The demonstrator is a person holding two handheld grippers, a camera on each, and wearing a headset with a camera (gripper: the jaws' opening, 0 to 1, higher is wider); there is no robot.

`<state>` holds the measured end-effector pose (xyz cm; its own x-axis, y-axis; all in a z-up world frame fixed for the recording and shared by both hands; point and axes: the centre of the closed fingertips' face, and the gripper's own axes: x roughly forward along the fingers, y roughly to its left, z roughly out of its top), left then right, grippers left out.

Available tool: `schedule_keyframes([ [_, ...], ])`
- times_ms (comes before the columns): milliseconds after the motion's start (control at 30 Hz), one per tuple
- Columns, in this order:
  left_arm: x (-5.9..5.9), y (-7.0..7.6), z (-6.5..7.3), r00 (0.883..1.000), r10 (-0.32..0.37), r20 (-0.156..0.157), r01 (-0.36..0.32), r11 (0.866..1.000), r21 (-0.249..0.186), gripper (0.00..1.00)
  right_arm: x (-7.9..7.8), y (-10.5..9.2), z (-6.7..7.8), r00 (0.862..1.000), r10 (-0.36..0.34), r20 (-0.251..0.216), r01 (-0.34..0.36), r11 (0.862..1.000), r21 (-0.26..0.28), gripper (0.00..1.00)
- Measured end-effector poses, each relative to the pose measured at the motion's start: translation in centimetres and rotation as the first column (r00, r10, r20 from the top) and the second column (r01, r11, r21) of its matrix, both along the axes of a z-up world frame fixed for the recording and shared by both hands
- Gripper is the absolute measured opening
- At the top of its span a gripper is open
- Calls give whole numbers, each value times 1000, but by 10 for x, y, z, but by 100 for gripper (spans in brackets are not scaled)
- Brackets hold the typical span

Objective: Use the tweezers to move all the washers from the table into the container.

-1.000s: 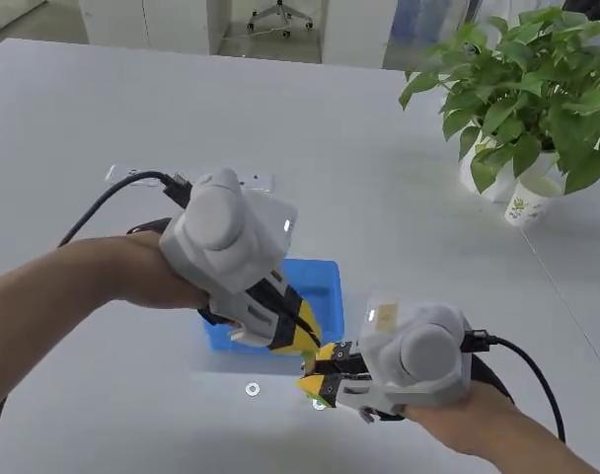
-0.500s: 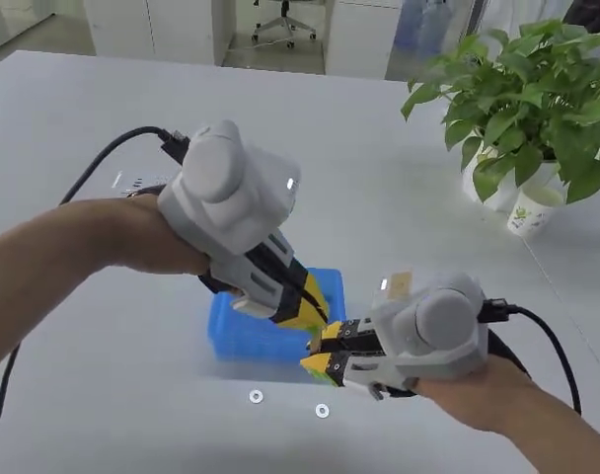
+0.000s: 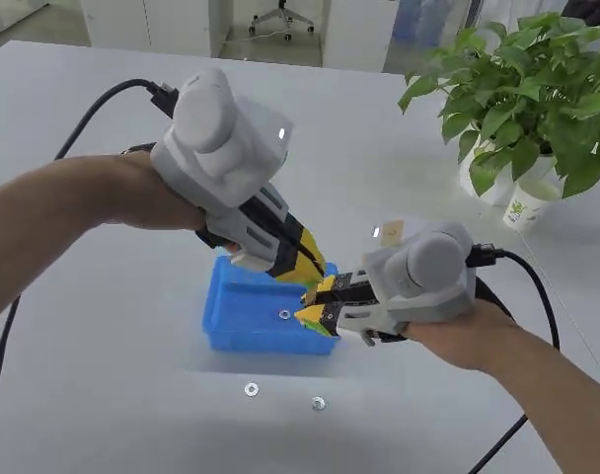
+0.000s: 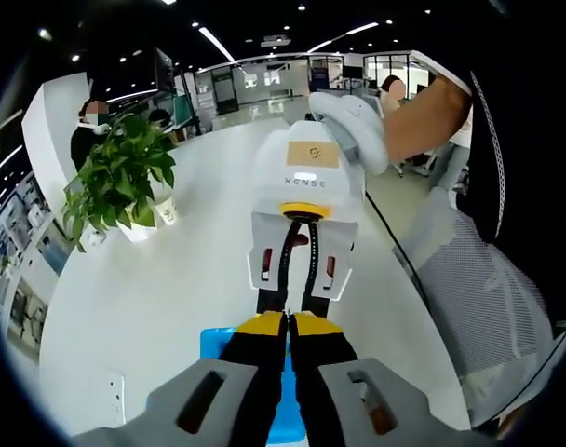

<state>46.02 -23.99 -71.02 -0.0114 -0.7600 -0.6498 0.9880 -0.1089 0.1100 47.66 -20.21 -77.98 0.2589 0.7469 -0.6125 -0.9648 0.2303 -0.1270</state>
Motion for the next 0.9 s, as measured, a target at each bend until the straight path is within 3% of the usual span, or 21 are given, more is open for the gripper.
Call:
schedule_keyframes([
  [400,28,8,-17,999,41,6,-41,999,17,5,25,10,-16,1000,31,-5,-31,1000,2,11],
  [900,47,9,-51,997,75,-11,-74,996,39,5,42,10,-50,998,51,-37,-51,998,-20,11],
])
